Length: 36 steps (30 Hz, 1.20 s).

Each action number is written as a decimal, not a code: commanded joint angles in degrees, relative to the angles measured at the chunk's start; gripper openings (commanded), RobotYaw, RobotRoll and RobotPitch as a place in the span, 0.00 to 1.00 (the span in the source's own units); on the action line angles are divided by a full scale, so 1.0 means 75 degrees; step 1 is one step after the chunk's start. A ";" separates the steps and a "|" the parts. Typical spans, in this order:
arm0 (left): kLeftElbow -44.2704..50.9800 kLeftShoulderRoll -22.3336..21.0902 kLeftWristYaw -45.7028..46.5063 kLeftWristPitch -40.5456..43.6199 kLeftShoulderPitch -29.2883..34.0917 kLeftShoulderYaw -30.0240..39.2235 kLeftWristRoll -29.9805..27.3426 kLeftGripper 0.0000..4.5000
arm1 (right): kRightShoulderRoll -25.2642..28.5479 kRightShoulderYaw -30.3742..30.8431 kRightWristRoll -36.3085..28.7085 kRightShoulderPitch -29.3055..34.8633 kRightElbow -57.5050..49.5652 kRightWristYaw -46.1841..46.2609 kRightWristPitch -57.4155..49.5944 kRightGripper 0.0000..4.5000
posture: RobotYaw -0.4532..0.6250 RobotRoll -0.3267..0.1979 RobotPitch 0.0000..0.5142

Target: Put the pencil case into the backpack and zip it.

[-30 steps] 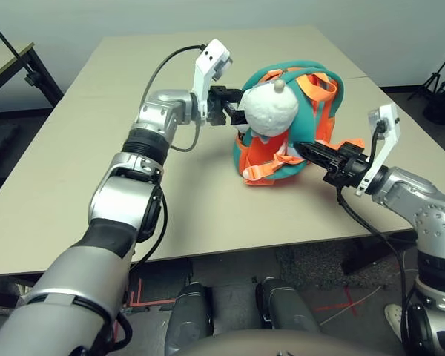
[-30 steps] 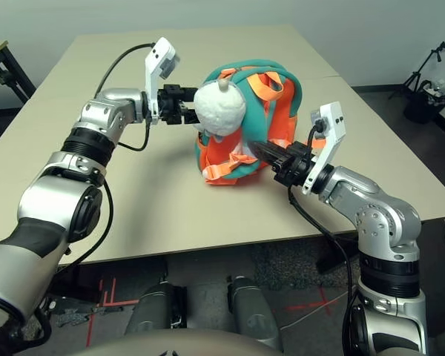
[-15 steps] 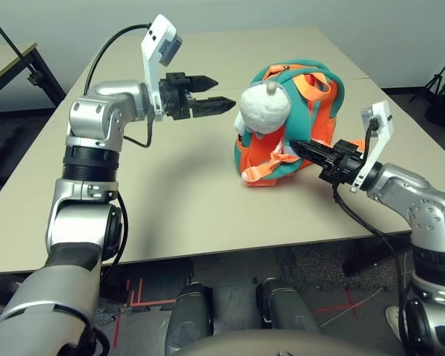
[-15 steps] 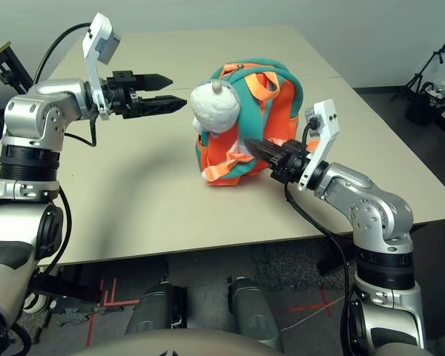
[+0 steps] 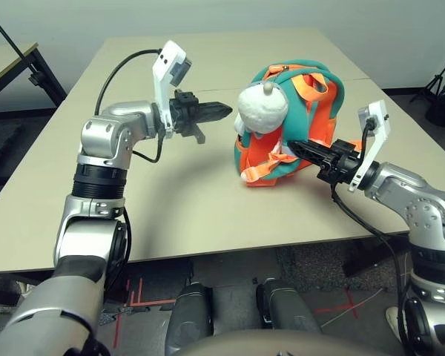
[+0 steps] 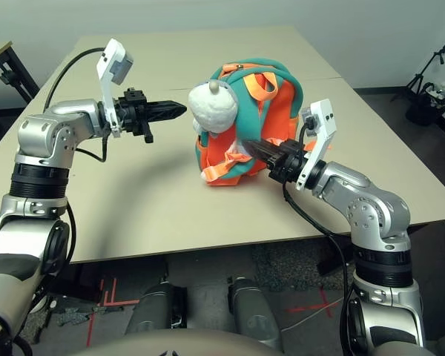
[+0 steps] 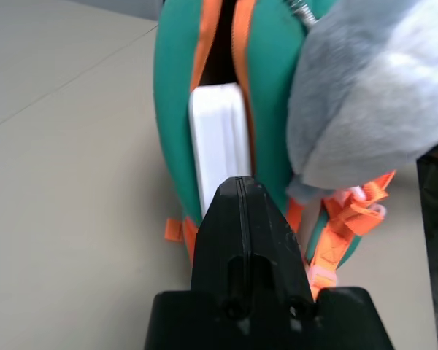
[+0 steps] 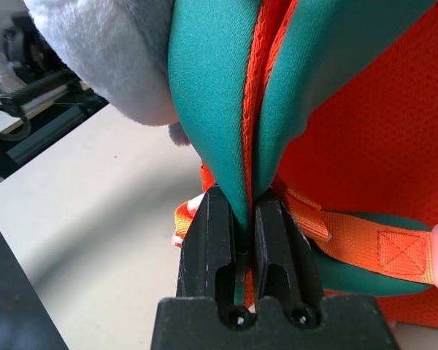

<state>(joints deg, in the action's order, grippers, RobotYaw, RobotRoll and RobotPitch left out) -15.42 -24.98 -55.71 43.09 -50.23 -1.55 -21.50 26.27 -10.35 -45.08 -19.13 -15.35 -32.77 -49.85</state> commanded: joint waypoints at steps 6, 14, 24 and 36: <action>-0.0426 0.0321 0.0167 -0.0357 -0.0022 -0.0199 0.0130 0.00 | -0.0076 0.0062 -0.0117 0.0094 -0.0243 -0.0041 0.0045 0.00 | 0.27 0.62 0.04; -0.0884 0.0515 0.0187 -0.0684 -0.0111 -0.0265 0.0249 0.00 | -0.0104 0.0046 -0.0177 0.0148 -0.0365 0.0040 0.0022 0.00 | 0.26 0.62 0.04; -0.1876 0.0943 0.0284 -0.1314 -0.0451 -0.0317 0.0472 0.00 | -0.0083 -0.0040 -0.0268 0.0245 -0.0547 0.0168 0.0000 0.00 | 0.22 0.62 0.04; -0.4043 0.2130 0.0504 -0.2325 -0.1454 -0.0071 0.0680 0.00 | -0.0113 -0.0087 -0.0311 0.0338 -0.0684 0.0306 0.0013 0.00 | 0.21 0.62 0.04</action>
<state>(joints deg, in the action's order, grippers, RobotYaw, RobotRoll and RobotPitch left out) -44.09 -10.59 -51.51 26.37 -60.02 -1.06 -17.48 25.94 -11.95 -45.94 -16.62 -18.32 -29.94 -49.48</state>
